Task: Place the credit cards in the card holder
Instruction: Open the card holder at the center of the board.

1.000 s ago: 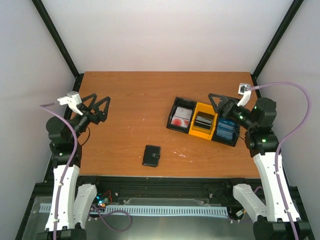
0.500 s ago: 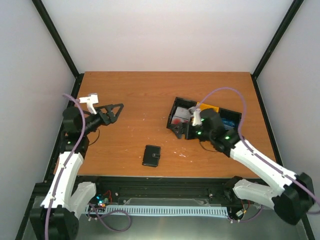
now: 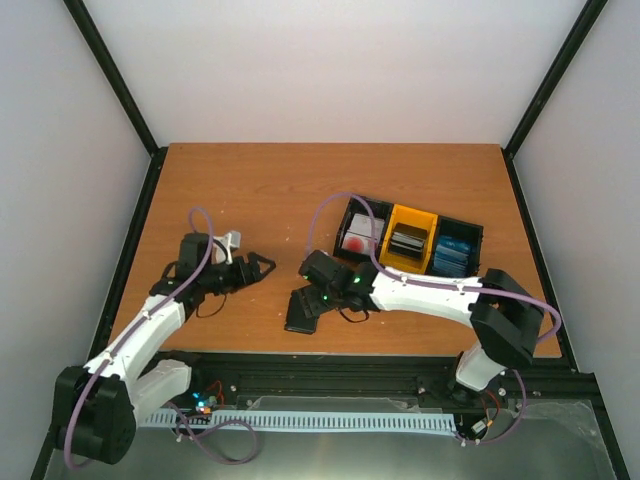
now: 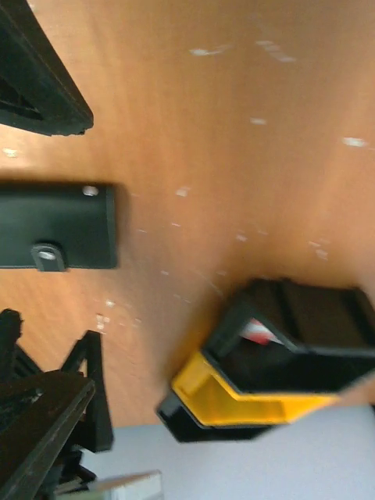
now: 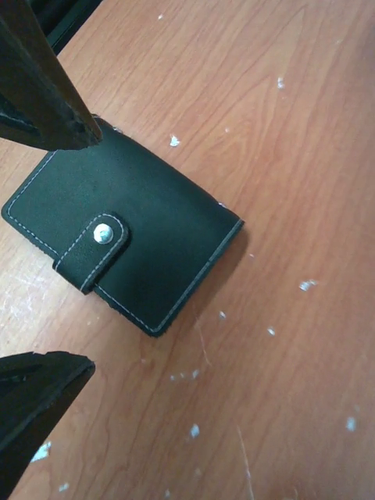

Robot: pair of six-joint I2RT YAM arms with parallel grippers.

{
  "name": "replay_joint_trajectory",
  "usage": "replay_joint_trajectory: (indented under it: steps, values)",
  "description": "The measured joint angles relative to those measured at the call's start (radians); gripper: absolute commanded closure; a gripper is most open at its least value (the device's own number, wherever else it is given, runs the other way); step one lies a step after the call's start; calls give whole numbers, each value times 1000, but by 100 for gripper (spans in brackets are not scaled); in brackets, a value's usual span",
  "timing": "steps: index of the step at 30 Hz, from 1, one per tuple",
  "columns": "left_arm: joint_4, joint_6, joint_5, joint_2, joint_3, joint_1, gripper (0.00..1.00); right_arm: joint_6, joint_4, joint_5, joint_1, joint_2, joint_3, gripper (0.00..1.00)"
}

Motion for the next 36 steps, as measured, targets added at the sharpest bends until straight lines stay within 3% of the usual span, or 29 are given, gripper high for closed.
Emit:
replay_joint_trajectory:
  steps: [7, 12, 20, 24, 29, 36]
  values:
    - [-52, -37, 15, -45, -147, -105, 18, -29, -29, -44, 52, 44, -19, 52]
    - [-48, -86, 27, -91, -212, -159, 24, -37, -46, -97, 55, 45, -74, 67]
    - [3, -167, -24, 27, -228, -301, 33, -20, -23, -88, 55, 124, -72, 77]
    - [13, -185, -60, 87, -225, -327, 44, -13, -23, -55, 55, 151, -60, 83]
    - [129, -211, -48, 156, -229, -332, 57, -27, -14, -12, 50, 182, -32, 86]
    - [215, -243, -80, 272, -197, -335, 60, -45, 46, 8, -3, 221, -3, 84]
